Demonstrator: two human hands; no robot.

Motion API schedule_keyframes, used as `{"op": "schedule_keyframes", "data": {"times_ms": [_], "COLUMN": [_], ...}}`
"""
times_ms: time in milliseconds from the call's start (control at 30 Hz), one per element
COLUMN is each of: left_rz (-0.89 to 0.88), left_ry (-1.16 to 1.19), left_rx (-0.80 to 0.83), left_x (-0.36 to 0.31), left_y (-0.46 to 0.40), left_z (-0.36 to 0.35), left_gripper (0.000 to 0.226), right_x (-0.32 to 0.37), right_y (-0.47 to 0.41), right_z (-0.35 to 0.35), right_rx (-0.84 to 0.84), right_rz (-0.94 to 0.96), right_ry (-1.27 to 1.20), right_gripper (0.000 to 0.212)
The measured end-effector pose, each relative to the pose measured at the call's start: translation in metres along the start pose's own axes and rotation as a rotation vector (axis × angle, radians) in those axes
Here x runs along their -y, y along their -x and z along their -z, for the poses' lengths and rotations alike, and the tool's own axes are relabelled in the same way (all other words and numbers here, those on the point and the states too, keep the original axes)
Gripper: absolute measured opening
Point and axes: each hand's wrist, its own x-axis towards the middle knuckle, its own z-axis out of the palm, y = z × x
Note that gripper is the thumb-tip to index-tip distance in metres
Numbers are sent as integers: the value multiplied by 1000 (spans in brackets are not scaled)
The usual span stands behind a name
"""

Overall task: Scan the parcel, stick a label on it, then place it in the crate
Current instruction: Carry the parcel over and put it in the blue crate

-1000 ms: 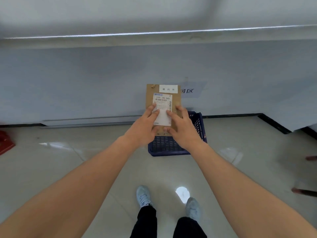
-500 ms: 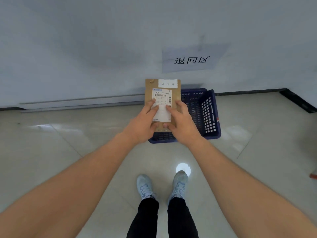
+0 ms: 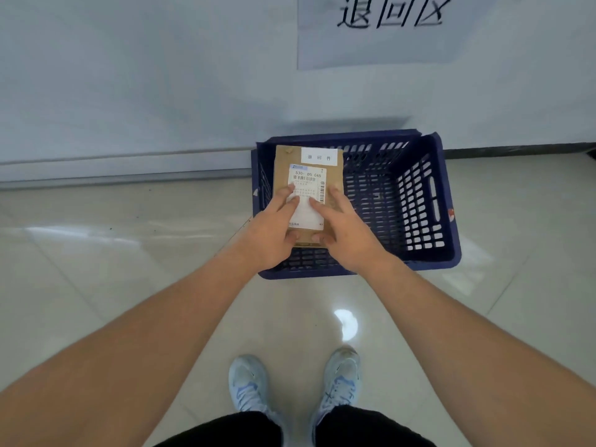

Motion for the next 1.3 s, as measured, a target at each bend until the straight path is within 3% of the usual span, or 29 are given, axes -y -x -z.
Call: {"op": "schedule_keyframes", "data": {"times_ms": [367,633,1067,1300], "left_rz": [61,171,335,327], "left_ry": [45,14,-87,-209], "left_rx": [13,122,136,140], "left_x": [57,71,87,91], "left_y": [-76,-111,-133,-134], "left_z": [-91,-123,-153,-158], "left_gripper": [75,81,92,90], "right_x": [-88,-125,-140,-141], "right_y": [-98,-141,-172,-171], "right_z": [-72,-100,-128,-140], "right_rx": [59,123,171,142], "right_rz": [9,7,51,42], "right_ry": [27,25,169,166], "right_gripper": [80,85,84,83]}}
